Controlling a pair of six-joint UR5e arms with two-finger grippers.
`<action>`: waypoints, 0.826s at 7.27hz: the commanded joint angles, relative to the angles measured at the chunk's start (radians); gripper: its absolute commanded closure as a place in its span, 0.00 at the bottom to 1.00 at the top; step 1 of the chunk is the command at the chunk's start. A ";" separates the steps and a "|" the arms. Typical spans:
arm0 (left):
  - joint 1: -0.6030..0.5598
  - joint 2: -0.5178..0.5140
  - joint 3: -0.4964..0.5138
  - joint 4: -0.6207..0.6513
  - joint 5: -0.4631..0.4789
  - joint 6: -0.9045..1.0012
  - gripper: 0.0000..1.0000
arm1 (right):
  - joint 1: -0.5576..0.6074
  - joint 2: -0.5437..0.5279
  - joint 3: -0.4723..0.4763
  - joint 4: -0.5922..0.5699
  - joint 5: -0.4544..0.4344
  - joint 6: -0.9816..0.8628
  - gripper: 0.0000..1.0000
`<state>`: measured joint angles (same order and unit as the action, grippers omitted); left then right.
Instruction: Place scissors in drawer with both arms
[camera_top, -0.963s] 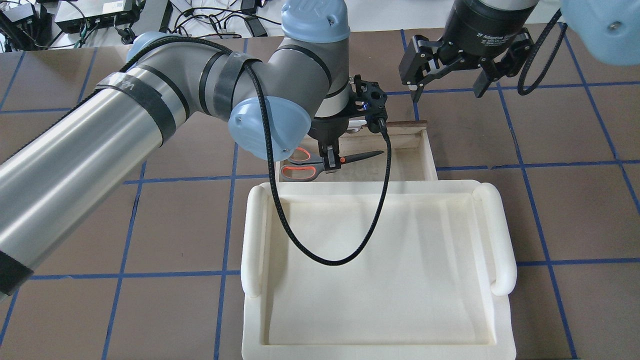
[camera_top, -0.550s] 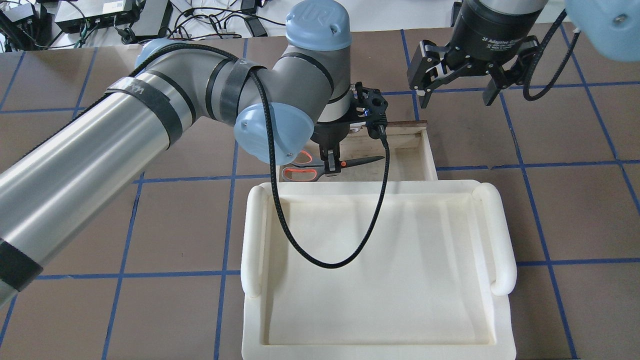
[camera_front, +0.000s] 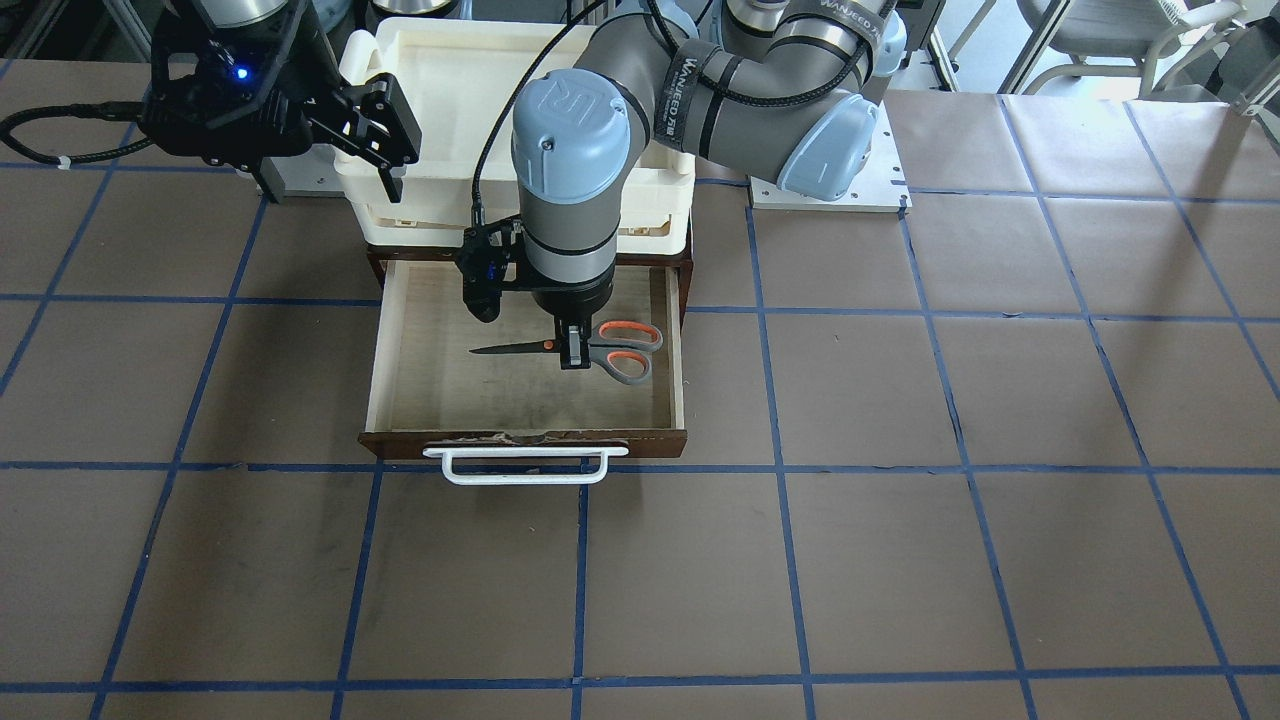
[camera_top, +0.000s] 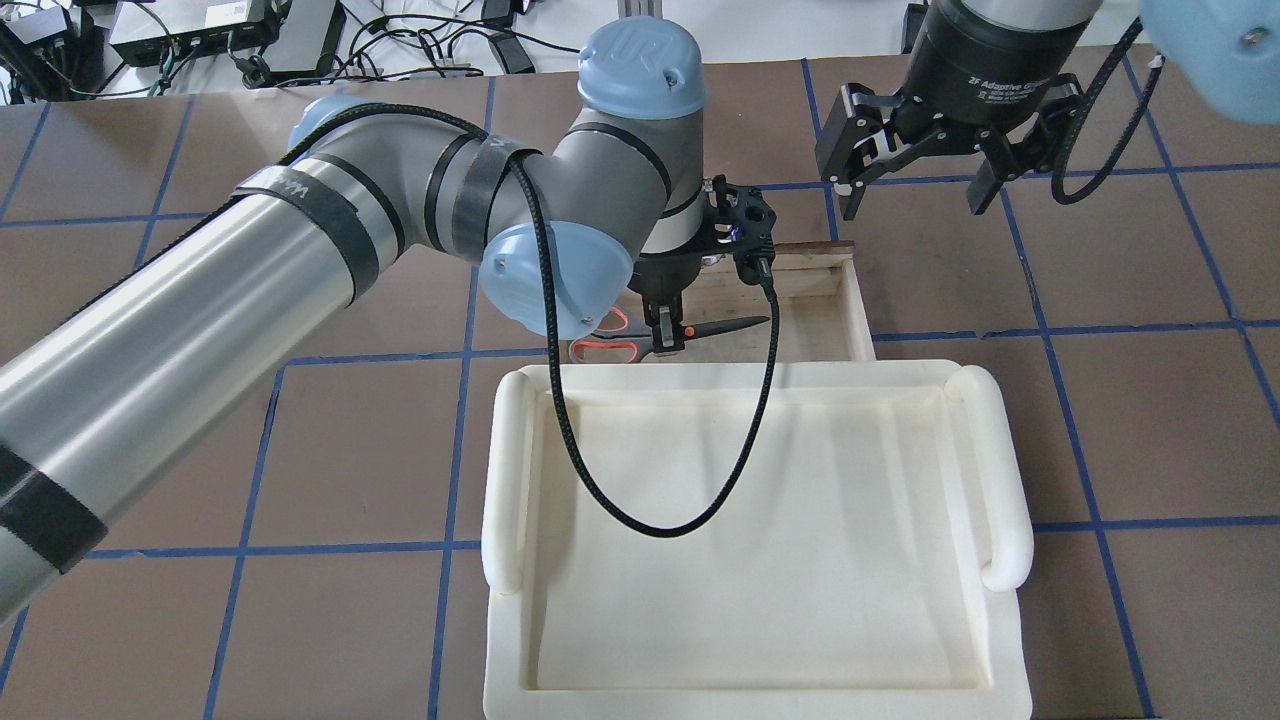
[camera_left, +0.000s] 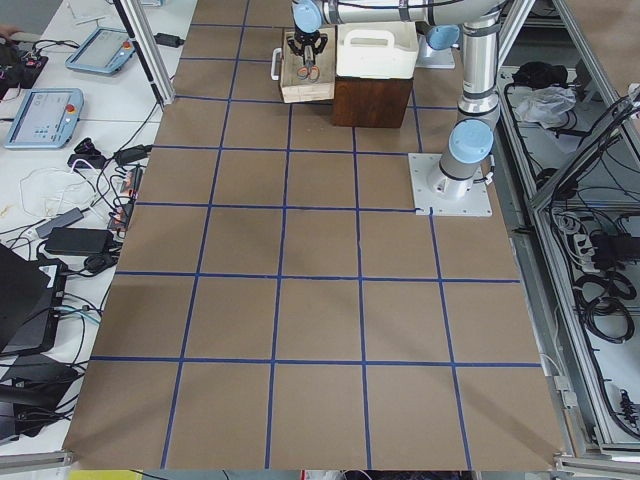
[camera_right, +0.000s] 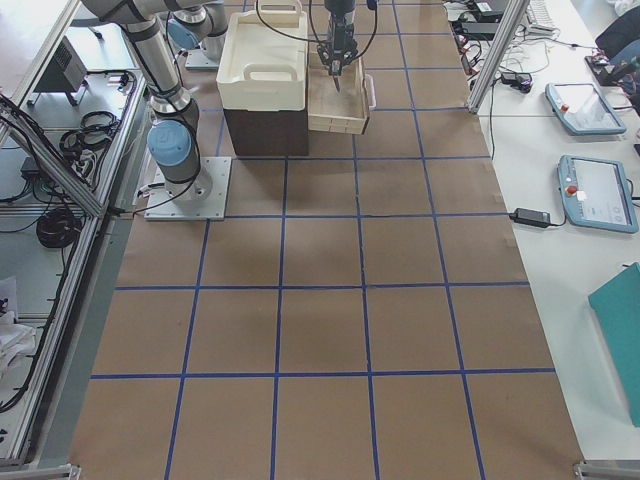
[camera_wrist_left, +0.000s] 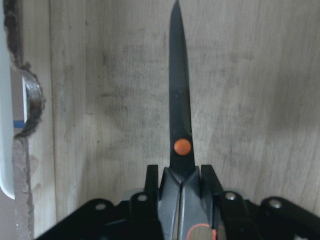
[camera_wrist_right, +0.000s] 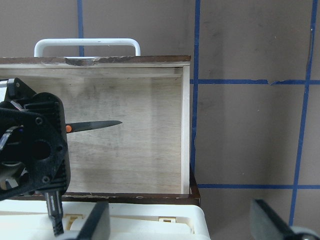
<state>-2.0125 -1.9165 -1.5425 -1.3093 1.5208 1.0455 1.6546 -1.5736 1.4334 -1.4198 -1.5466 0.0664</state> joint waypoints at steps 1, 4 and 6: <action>0.000 -0.002 -0.001 -0.001 -0.014 -0.010 0.56 | 0.001 0.000 0.001 0.002 -0.006 0.000 0.00; 0.003 0.011 0.007 -0.001 -0.037 -0.012 0.42 | -0.001 0.000 0.001 0.004 -0.001 0.000 0.00; 0.018 0.075 0.024 -0.014 -0.028 -0.031 0.37 | -0.001 0.000 0.001 0.005 0.000 0.000 0.00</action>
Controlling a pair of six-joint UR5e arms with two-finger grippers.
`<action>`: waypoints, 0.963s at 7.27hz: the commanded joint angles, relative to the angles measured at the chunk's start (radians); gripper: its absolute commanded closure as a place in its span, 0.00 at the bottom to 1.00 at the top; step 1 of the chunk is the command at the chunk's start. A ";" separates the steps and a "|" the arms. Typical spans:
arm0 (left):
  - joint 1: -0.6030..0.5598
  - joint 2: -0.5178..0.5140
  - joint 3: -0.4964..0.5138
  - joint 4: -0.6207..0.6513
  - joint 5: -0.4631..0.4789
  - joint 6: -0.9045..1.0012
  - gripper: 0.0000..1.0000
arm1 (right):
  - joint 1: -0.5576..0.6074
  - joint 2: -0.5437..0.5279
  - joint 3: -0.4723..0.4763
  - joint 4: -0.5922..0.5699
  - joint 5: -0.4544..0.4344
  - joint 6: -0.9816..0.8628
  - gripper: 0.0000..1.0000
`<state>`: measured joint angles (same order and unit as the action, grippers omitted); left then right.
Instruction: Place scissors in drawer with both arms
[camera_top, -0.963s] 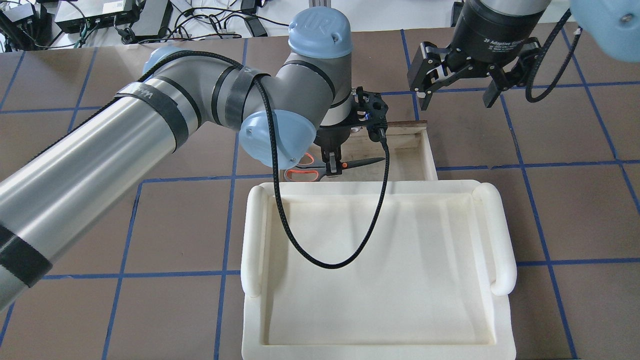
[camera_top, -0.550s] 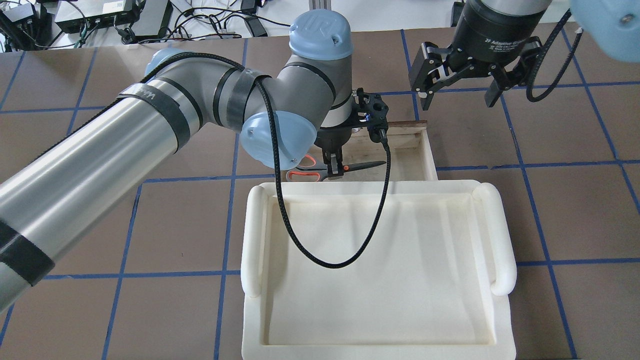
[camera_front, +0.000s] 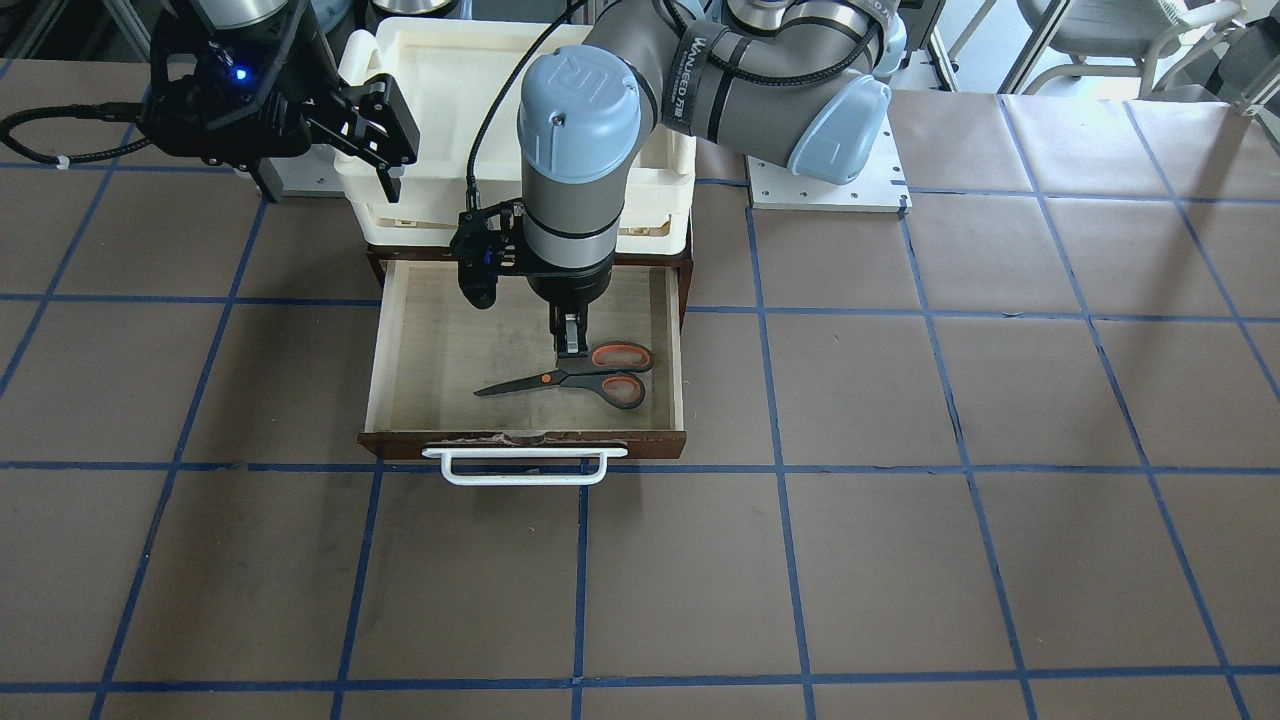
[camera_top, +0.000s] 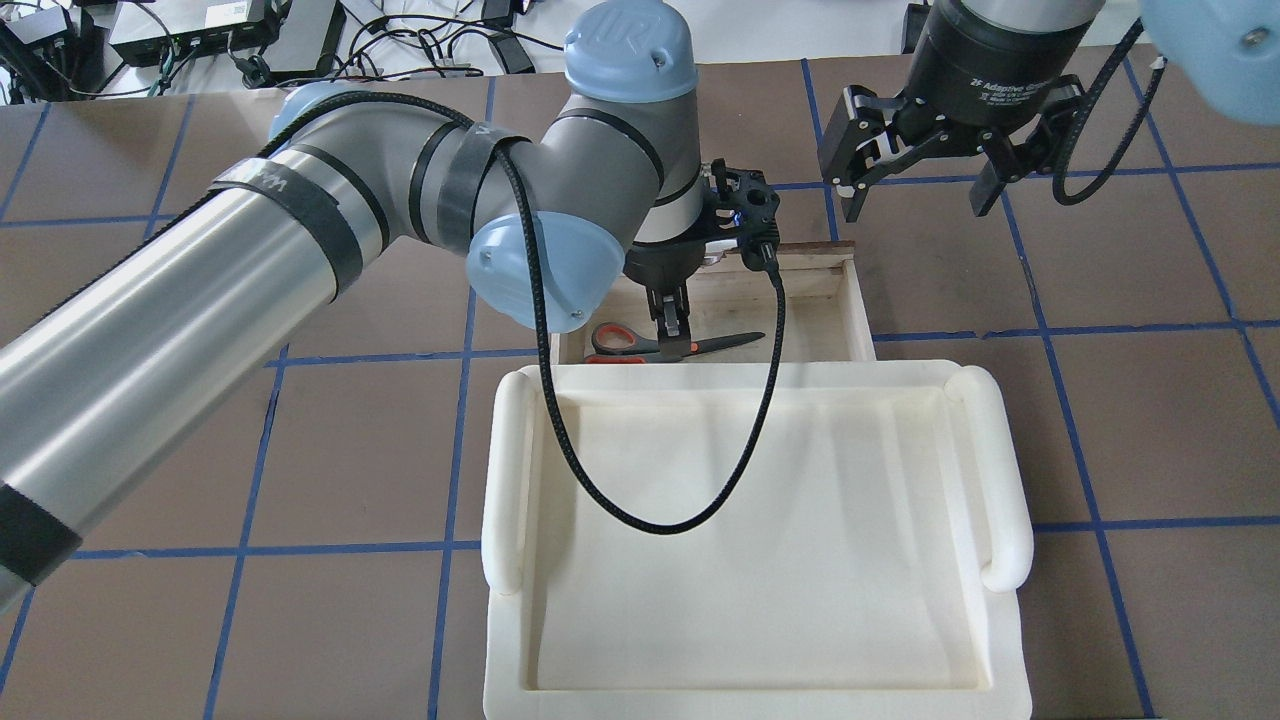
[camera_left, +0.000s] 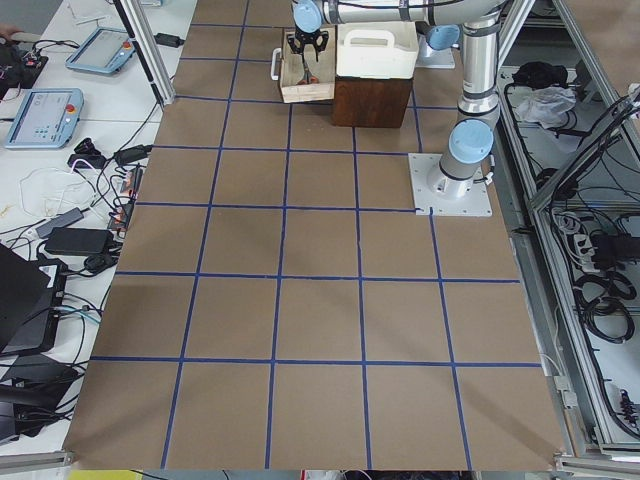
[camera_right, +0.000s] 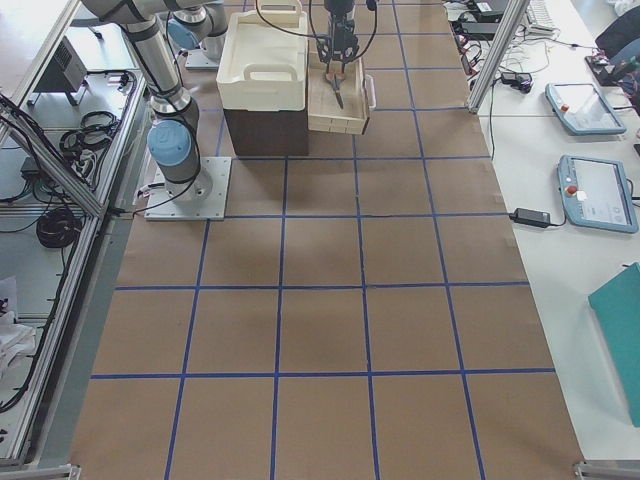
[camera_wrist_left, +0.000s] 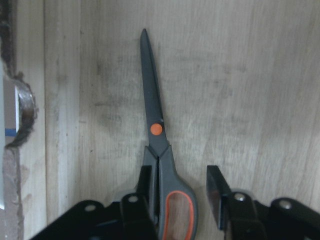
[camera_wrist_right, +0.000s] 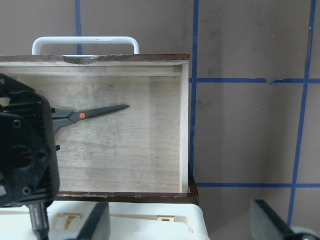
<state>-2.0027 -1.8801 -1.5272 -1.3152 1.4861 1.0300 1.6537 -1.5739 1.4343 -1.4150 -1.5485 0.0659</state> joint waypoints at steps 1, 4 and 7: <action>0.039 0.077 0.012 -0.016 0.014 -0.043 0.37 | 0.000 0.000 0.000 -0.001 0.001 0.000 0.00; 0.299 0.195 0.031 -0.203 0.013 -0.100 0.23 | -0.002 -0.014 0.000 -0.030 -0.048 0.031 0.00; 0.407 0.272 0.041 -0.271 0.052 -0.443 0.03 | 0.000 -0.011 -0.002 -0.032 -0.033 0.038 0.00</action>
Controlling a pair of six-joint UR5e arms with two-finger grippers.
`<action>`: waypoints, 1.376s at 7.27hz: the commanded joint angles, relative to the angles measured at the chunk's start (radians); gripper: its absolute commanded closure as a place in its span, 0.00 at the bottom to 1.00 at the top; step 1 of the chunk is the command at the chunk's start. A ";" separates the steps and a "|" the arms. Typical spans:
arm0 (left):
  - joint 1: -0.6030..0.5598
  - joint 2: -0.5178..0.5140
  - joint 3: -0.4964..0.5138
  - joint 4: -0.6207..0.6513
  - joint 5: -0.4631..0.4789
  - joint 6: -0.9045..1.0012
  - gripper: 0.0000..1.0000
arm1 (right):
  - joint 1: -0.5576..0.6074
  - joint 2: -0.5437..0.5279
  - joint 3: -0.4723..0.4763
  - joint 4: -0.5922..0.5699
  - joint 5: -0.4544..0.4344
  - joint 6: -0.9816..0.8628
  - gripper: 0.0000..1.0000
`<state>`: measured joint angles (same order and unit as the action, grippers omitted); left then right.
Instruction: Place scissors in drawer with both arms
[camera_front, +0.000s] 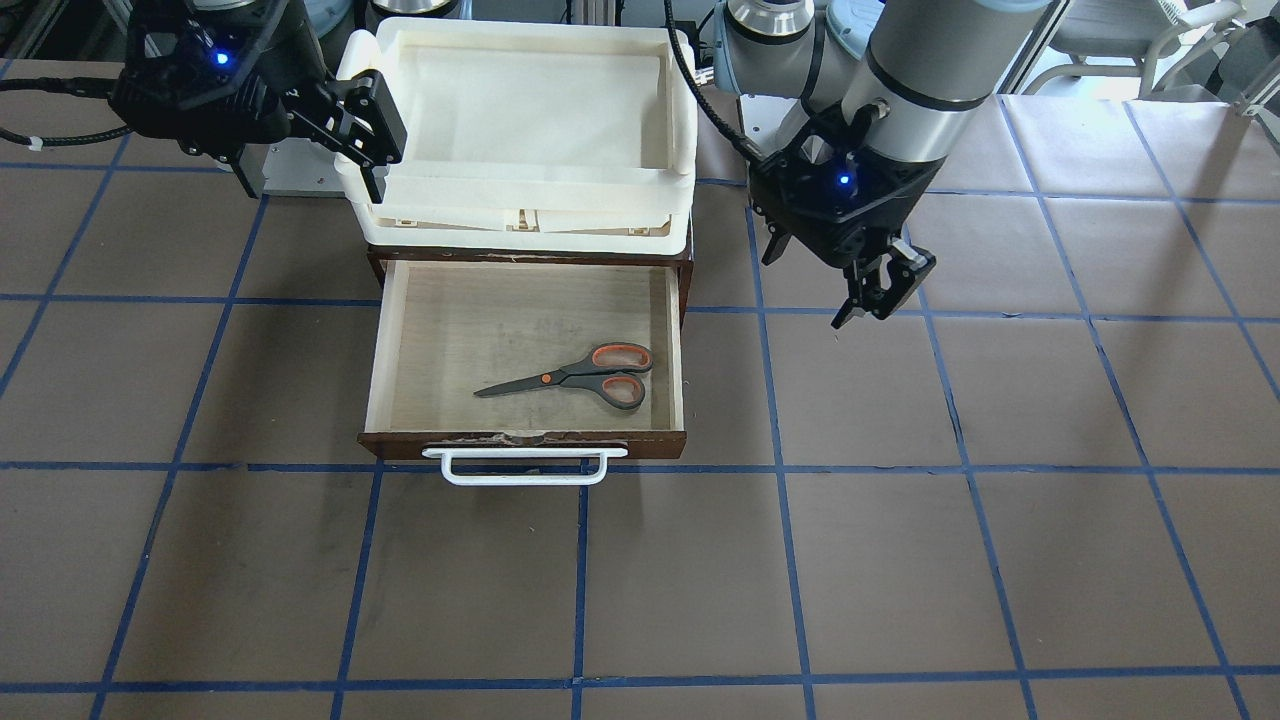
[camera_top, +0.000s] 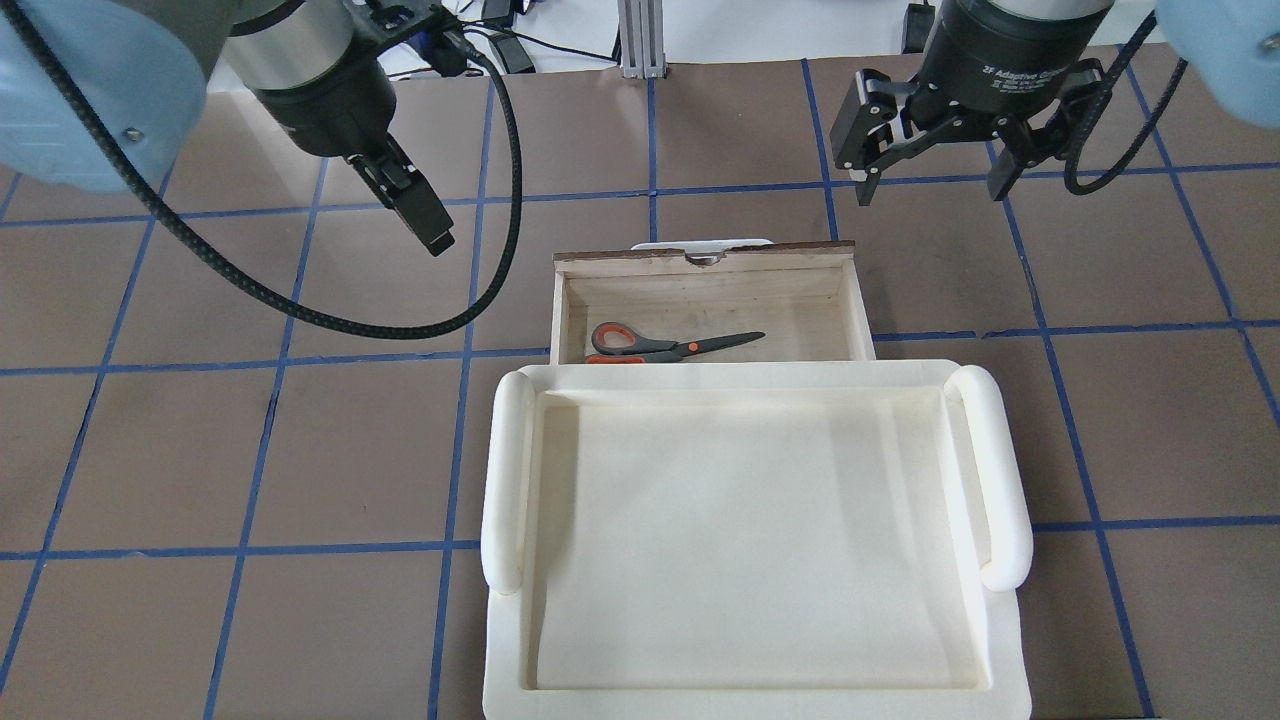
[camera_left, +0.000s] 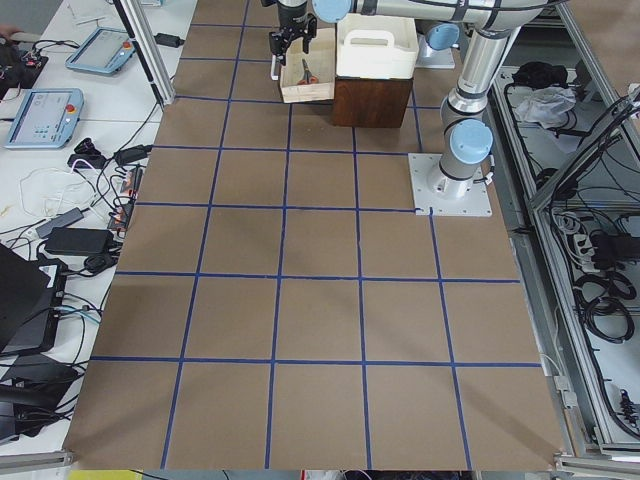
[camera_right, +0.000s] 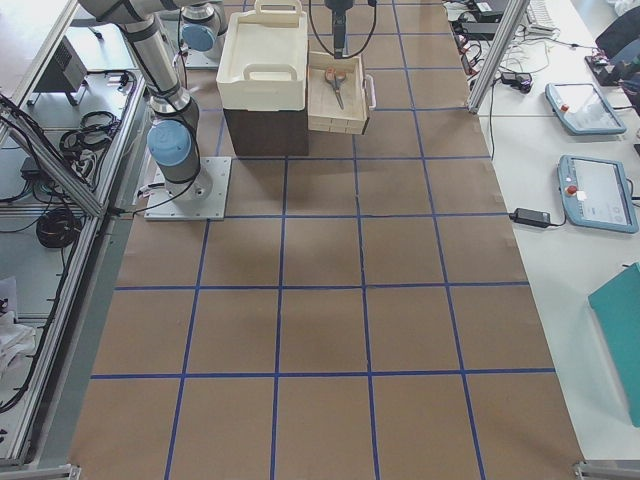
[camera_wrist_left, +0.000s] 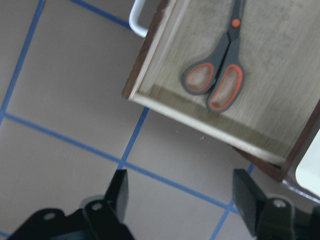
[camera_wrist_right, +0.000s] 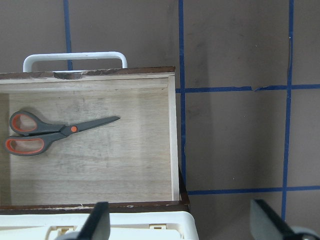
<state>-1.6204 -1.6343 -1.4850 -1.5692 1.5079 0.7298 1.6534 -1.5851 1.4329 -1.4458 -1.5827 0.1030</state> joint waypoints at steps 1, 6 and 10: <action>0.039 0.034 -0.005 -0.015 0.081 -0.250 0.01 | 0.000 0.000 0.001 -0.001 0.001 0.001 0.00; 0.102 0.125 -0.012 -0.110 0.072 -0.722 0.01 | 0.000 0.002 0.001 0.002 0.000 0.000 0.00; 0.102 0.128 -0.017 -0.124 0.038 -0.745 0.01 | 0.000 0.002 0.001 0.005 0.000 0.000 0.00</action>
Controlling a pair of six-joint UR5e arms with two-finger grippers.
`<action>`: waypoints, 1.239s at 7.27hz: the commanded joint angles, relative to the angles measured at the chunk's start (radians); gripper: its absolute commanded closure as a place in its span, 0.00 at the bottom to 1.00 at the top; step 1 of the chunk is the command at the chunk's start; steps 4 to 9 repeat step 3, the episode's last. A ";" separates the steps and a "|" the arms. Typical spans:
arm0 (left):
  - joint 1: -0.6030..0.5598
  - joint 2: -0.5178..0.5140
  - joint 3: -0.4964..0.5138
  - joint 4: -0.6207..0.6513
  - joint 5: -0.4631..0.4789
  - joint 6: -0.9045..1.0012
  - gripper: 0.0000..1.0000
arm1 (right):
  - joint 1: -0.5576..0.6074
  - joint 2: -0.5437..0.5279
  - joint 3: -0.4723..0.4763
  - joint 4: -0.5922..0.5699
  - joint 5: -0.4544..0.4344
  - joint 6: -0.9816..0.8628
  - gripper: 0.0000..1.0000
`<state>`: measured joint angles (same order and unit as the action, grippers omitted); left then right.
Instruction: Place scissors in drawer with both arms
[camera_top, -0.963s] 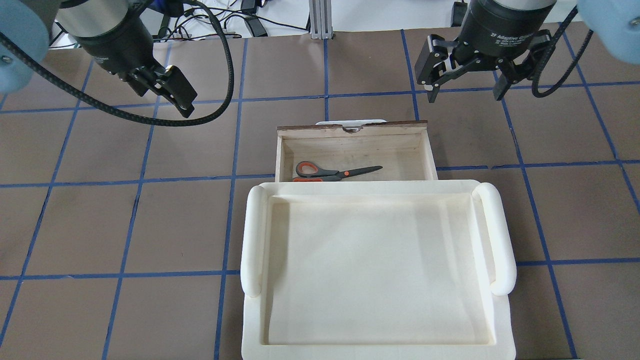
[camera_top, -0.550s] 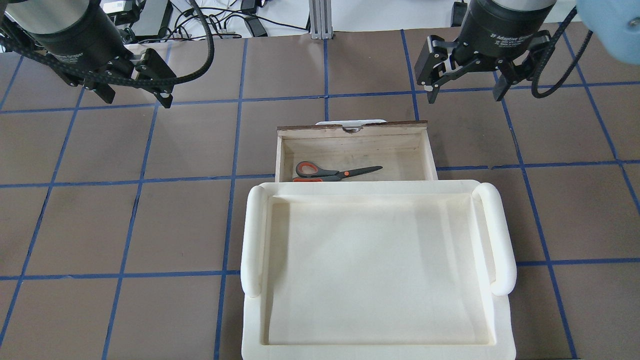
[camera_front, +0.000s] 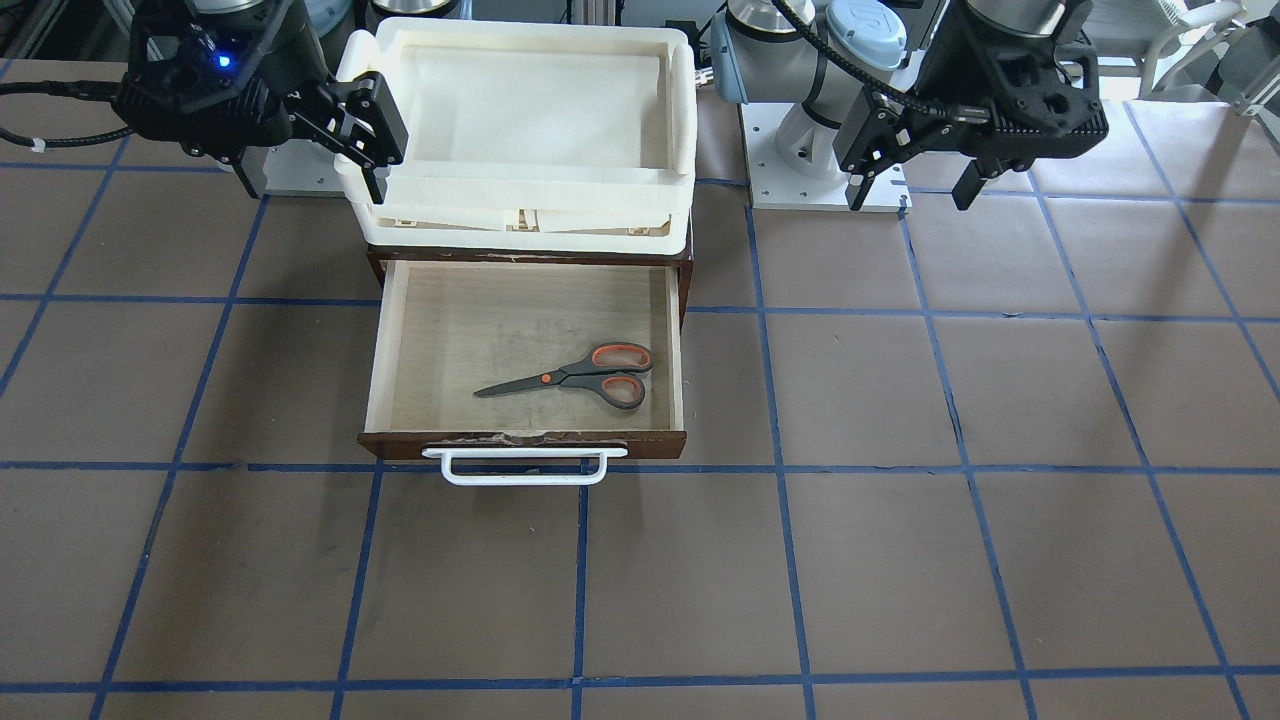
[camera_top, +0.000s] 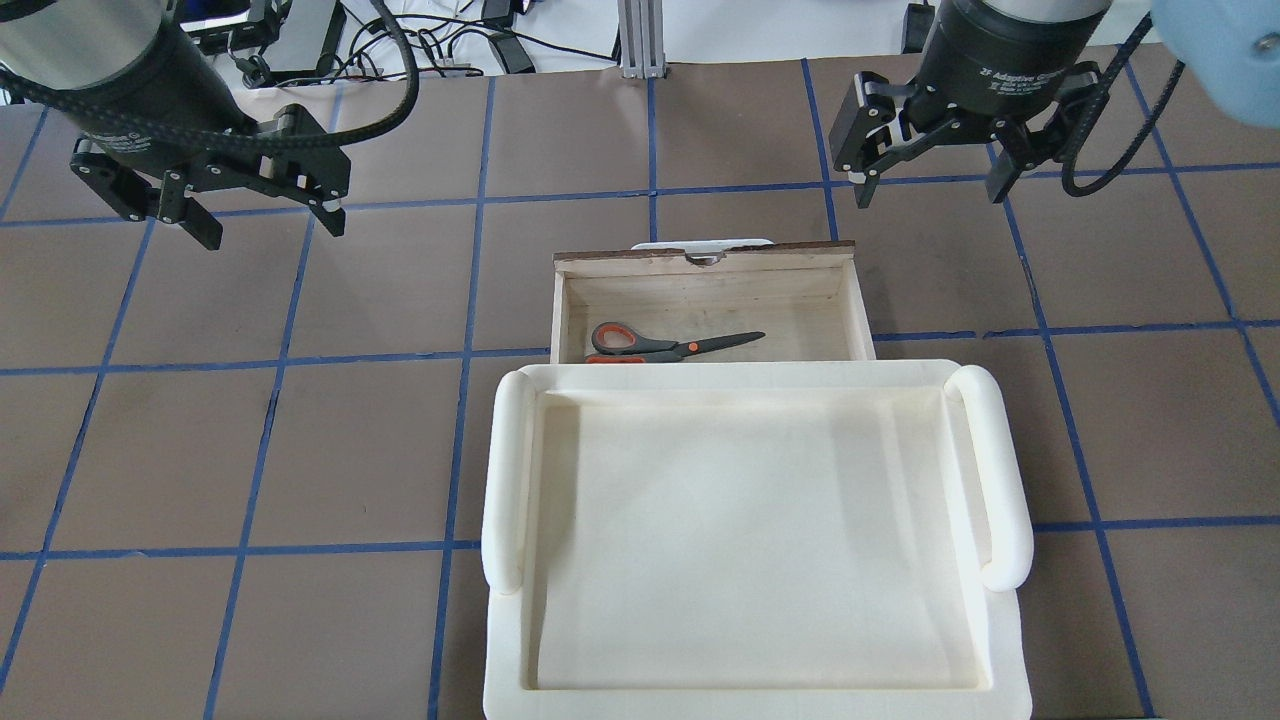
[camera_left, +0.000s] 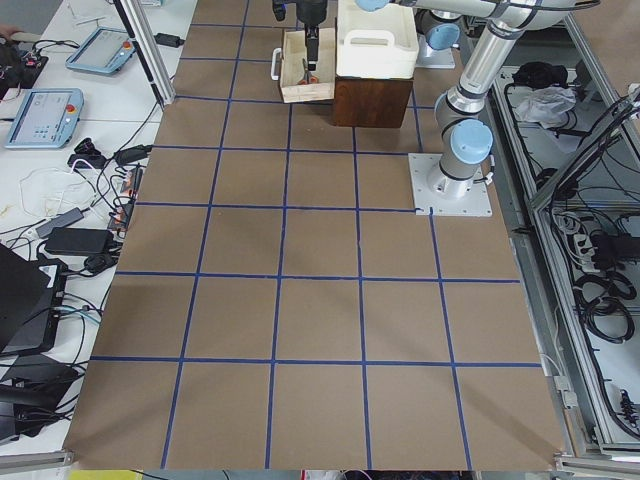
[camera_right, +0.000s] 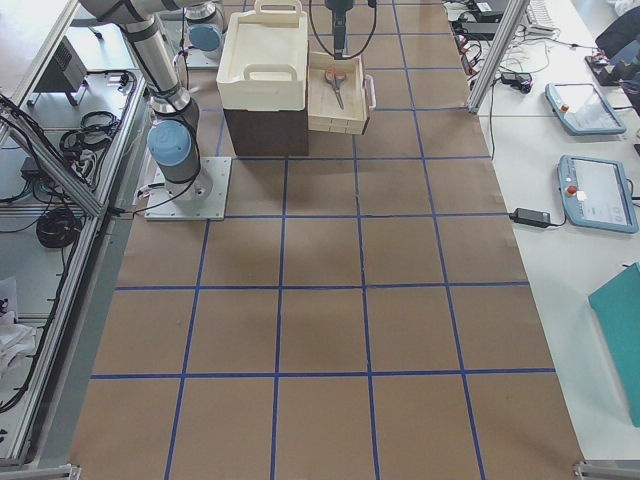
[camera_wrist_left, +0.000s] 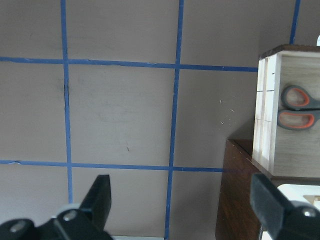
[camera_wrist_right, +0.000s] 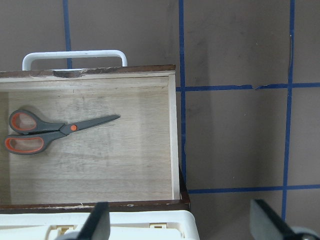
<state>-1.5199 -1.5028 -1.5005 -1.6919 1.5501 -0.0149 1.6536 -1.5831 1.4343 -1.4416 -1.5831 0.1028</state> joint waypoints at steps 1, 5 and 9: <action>0.001 0.003 -0.001 -0.003 -0.004 0.003 0.00 | 0.000 0.002 0.000 0.000 0.000 0.000 0.00; 0.001 0.004 -0.004 -0.003 -0.007 -0.026 0.00 | 0.000 0.002 0.000 0.001 0.000 0.000 0.00; 0.001 0.004 -0.004 -0.003 -0.007 -0.026 0.00 | 0.000 0.002 0.000 0.001 0.000 0.000 0.00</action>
